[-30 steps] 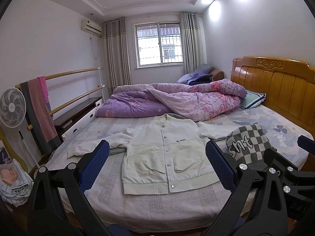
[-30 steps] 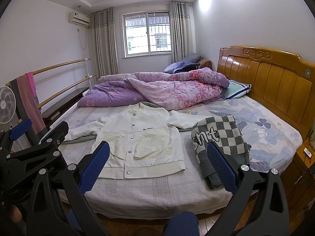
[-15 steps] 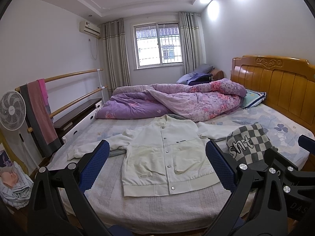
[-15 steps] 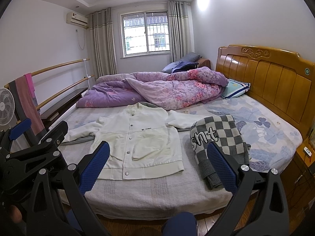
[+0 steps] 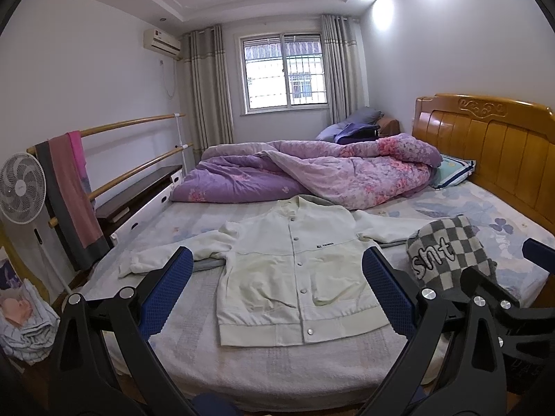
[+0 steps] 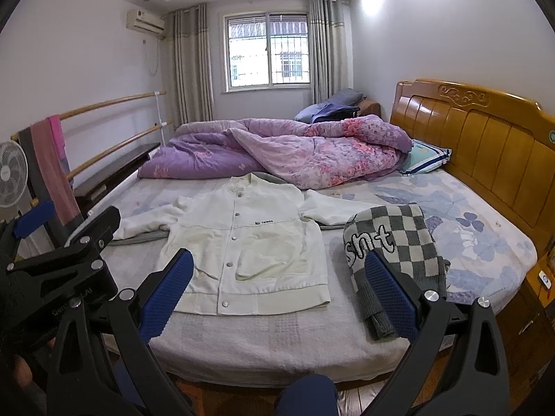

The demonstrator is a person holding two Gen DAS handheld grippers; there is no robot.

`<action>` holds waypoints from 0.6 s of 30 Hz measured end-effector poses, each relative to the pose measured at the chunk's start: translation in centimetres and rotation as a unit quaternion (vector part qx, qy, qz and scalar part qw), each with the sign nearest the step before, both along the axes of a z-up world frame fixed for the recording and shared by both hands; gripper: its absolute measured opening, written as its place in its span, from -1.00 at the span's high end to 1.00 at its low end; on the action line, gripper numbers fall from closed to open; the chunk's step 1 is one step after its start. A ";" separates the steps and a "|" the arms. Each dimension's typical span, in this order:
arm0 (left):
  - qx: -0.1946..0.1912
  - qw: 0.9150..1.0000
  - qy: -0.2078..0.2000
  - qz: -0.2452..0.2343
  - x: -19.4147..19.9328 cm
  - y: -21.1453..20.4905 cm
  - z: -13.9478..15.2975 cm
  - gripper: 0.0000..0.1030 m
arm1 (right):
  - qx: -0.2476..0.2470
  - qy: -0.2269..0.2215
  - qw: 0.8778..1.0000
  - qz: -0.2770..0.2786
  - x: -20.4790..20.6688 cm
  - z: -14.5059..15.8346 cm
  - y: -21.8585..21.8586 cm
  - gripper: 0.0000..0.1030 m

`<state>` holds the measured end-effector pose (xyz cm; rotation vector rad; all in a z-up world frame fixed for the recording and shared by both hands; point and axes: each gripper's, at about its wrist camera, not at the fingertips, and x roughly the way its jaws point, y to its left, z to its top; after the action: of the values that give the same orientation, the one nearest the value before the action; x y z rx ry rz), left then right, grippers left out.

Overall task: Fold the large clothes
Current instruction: 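Move both tools down toward the white jacket's sleeves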

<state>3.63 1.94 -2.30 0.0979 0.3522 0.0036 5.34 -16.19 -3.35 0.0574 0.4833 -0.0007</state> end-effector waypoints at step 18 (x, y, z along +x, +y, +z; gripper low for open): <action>-0.015 0.996 0.089 0.004 13.6 0.5 -5.5 -0.91 | 0.003 0.070 0.998 0.005 11.9 -5.8 1.1 -0.85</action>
<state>17.21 2.49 -7.81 0.0672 0.5309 -0.0026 17.27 -15.12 -9.13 0.0606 0.6239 0.0067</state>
